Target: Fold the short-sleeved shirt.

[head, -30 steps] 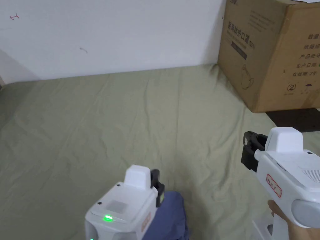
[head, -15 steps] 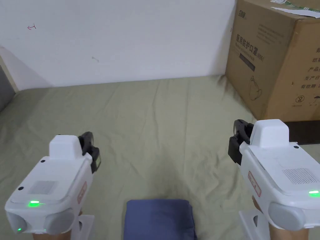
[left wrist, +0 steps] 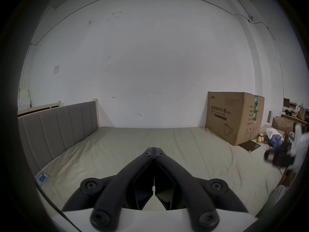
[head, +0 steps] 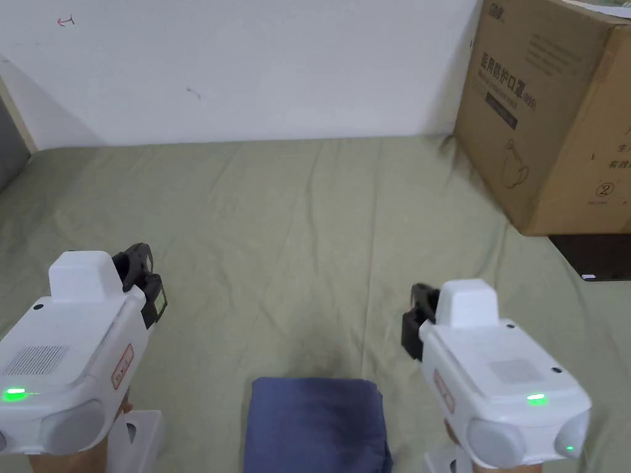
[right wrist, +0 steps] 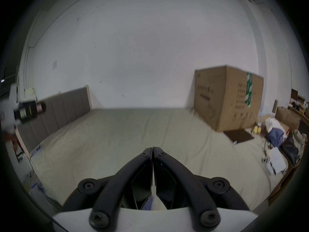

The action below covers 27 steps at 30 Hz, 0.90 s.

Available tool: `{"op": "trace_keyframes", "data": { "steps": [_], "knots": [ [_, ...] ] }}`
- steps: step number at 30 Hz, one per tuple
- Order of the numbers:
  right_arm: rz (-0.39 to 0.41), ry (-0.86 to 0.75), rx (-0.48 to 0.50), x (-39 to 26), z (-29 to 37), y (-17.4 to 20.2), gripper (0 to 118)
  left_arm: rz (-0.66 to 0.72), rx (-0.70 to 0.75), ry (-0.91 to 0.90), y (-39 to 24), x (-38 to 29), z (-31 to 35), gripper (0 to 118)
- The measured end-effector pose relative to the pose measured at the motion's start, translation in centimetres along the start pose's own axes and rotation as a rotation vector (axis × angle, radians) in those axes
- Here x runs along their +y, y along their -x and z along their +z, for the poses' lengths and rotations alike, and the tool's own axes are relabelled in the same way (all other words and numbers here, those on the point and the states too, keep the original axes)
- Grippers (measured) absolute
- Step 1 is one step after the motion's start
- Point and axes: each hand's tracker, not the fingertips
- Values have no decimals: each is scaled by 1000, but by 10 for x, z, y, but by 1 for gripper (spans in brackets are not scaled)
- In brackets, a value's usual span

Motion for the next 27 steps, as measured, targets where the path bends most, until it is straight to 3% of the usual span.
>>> {"op": "trace_keyframes", "data": {
  "steps": [10, 14, 17, 20, 21, 22, 25, 26, 27],
  "knots": [
    [23, 353, 68, -130, -76, 43, 0, 36, -39, 45, 12, -14, -6, 0],
    [45, 492, 41, -171, -100, 45, 0, 71, -55, 123, 14, -34, -9, 0],
    [65, 420, 39, -179, -97, 46, 0, 123, -77, 221, 15, -54, -15, 0],
    [53, 455, 32, -174, -99, 45, 0, 209, -116, 317, 15, -76, -22, 5],
    [54, 456, 38, -174, -99, 43, 0, 245, -123, 355, 15, -83, -25, 11],
    [49, 454, 42, -175, -98, 42, 0, 297, -140, 406, 14, -91, -29, 25],
    [48, 446, 47, -175, -96, 43, 0, 392, -189, 603, 6, -117, -43, 92],
    [46, 444, 48, -175, -95, 43, 0, 399, -200, 667, 2, -127, -48, 105],
    [44, 444, 48, -175, -95, 43, 0, 406, -210, 694, -2, -133, -50, 112]
  ]
}}
